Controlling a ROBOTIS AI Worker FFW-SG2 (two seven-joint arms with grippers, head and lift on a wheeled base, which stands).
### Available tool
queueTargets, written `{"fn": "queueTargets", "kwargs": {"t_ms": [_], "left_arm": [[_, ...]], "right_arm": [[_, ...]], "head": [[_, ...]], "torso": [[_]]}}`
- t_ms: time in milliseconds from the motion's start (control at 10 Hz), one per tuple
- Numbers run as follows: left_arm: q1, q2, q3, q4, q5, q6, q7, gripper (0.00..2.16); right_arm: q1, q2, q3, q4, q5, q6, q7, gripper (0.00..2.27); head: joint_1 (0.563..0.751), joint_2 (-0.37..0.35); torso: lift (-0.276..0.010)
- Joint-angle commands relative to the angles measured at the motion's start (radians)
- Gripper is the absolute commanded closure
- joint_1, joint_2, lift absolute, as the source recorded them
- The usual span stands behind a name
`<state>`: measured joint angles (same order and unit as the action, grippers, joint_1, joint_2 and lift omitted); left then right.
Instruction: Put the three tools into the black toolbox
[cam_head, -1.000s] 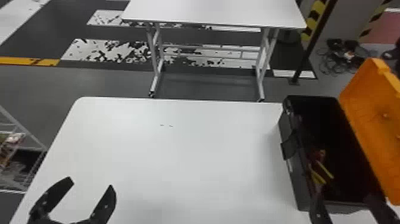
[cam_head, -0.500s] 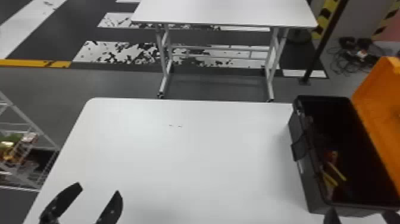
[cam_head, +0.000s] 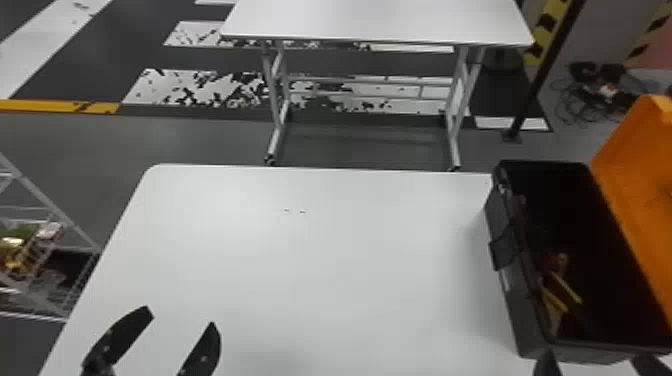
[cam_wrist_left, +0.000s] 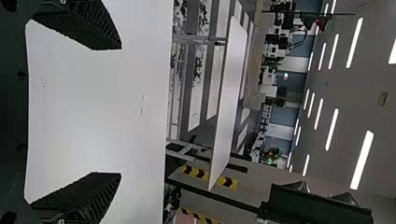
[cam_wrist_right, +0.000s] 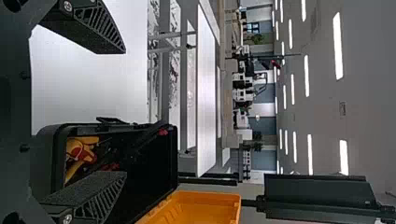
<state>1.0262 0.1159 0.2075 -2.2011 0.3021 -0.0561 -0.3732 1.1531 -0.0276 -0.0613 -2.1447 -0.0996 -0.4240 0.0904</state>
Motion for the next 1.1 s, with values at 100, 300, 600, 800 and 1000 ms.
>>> {"fn": "queueTargets", "kwargs": {"t_ms": [100, 300, 600, 800, 1000], "left_arm": [[0.000, 0.002, -0.017, 0.000, -0.014, -0.003, -0.001, 0.03], [0.000, 0.004, -0.023, 0.000, -0.015, -0.012, -0.003, 0.03], [0.002, 0.008, -0.033, -0.002, -0.020, -0.021, -0.003, 0.03], [0.003, 0.010, -0.037, 0.000, -0.021, -0.021, -0.003, 0.03], [0.003, 0.011, -0.039, 0.000, -0.021, -0.027, -0.004, 0.03]], "right_arm": [[0.007, 0.000, 0.006, 0.003, 0.003, -0.022, 0.000, 0.08], [0.014, 0.000, 0.020, 0.005, 0.018, -0.049, -0.001, 0.08], [0.023, 0.000, 0.024, 0.012, 0.021, -0.095, -0.003, 0.08], [0.027, 0.000, 0.026, 0.019, 0.021, -0.123, -0.003, 0.08], [0.033, 0.000, 0.028, 0.037, 0.020, -0.209, -0.003, 0.08]], "head": [[0.695, 0.014], [0.695, 0.011], [0.695, 0.021], [0.695, 0.013], [0.695, 0.007]], "torso": [[-0.051], [-0.051], [-0.051], [-0.051], [-0.051]]}}
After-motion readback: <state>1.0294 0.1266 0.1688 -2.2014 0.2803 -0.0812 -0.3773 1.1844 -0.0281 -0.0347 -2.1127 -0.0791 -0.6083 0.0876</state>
